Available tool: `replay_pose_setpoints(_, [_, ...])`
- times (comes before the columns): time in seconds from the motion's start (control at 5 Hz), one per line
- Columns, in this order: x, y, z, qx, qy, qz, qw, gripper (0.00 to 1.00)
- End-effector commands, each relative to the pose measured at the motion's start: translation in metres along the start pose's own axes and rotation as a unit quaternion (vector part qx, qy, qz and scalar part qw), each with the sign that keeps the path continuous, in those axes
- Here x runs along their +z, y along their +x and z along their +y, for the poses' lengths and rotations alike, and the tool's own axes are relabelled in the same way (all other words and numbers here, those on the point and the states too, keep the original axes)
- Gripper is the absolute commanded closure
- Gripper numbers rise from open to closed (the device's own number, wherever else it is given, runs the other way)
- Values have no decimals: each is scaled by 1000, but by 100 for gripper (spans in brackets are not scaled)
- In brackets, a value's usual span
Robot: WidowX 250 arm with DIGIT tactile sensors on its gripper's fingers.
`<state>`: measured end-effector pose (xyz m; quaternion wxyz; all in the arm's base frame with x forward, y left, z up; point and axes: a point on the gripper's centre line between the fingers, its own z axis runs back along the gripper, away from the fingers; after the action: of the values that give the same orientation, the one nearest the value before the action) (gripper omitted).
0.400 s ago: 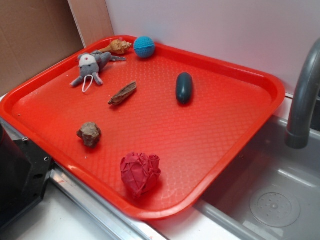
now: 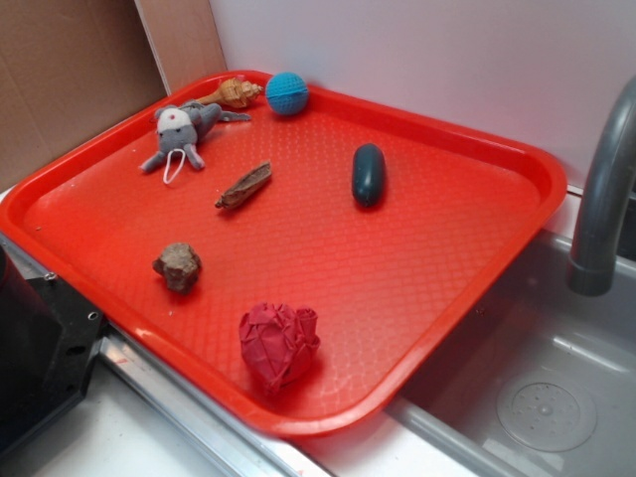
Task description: Grab the plastic pickle.
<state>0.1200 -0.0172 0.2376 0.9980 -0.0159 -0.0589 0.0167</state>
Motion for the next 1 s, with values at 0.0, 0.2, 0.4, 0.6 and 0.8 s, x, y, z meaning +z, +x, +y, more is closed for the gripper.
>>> replay_pose_setpoints(0.0, [-93, 67, 20, 163, 79, -16, 983, 0])
replay_pose_setpoints(0.2, [-117, 106, -7, 206, 46, -38, 977, 0])
replay_pose_setpoints(0.4, [-139, 116, -39, 221, 18, -23, 975, 0])
replay_pose_setpoints(0.6, [-154, 123, -53, 232, 7, 8, 973, 0])
replay_pose_setpoints(0.8, [-170, 131, -58, 250, 1, 34, 968, 0])
